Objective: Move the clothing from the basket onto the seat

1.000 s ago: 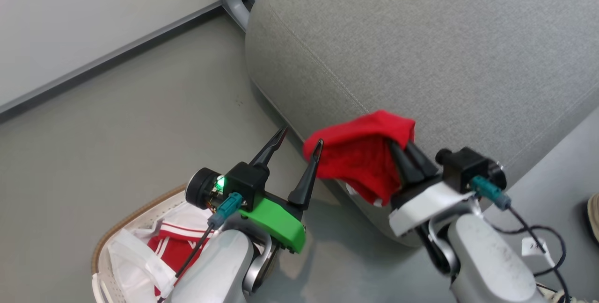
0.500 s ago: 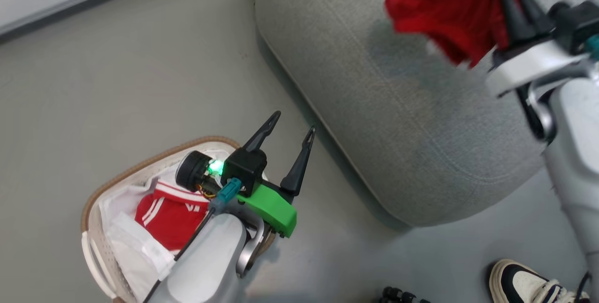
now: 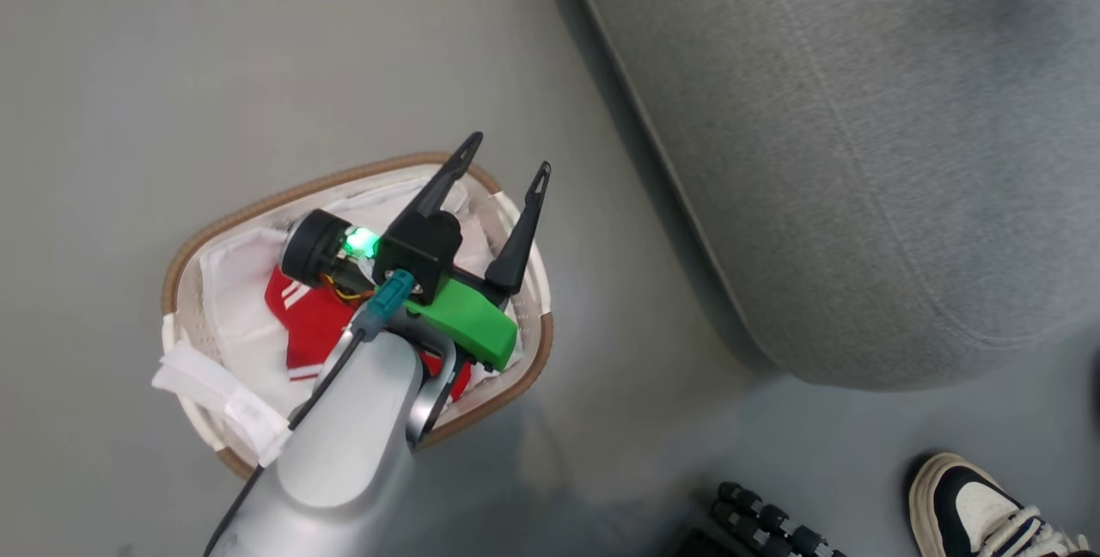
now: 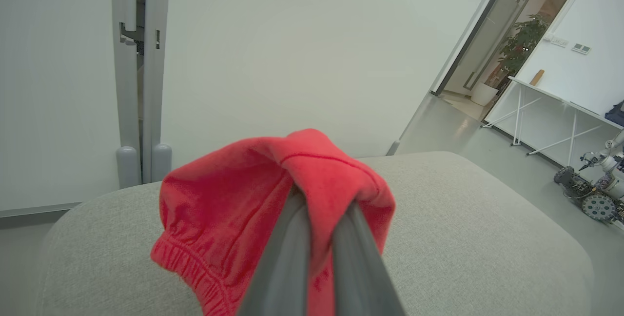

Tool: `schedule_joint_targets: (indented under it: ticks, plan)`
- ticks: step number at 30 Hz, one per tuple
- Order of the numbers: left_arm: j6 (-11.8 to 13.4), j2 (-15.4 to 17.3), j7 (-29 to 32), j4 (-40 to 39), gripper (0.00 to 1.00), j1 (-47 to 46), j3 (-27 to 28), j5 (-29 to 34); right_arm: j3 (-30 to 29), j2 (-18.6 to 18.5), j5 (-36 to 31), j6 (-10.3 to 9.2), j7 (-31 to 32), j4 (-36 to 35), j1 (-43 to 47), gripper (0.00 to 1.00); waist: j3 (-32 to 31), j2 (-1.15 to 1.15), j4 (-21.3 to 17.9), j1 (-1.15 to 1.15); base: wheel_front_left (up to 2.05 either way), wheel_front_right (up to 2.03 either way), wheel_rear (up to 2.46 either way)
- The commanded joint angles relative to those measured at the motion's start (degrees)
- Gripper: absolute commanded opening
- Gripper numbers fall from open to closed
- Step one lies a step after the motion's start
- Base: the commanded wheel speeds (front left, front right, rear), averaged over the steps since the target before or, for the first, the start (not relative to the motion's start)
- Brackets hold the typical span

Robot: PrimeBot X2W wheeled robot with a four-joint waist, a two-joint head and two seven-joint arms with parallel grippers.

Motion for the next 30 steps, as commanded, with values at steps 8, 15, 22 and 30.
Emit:
schedule_joint_targets:
  ticks: [8,15,22,30]
  plan:
    - [-0.3,0.5,0.0,-0.5,1.0,-1.1,2.9,0.7,-11.2,3.5,-1.0,-0.08,-0.1,3.0,0.8,0.08,7.0,0.0,6.5,-0.01,0.0,0.0,0.0]
    - [-0.3,0.1,0.0,-1.1,1.0,-0.5,5.5,1.0,-14.8,7.9,-3.6,-0.08,-0.1,-0.4,8.7,1.0,4.9,0.0,7.7,-0.01,0.0,0.0,0.0]
    - [0.3,-0.1,0.0,-1.7,1.0,2.5,10.2,0.1,-11.1,9.2,-6.1,-0.08,-0.1,-5.6,21.0,1.0,-1.0,0.0,9.5,-0.01,0.0,0.0,0.0]
    - [1.5,-0.4,0.0,-3.9,1.0,9.3,17.3,-0.3,-5.9,11.7,-3.1,-0.08,-0.1,-11.5,31.3,1.0,-8.2,0.0,12.7,-0.01,0.0,0.0,0.0]
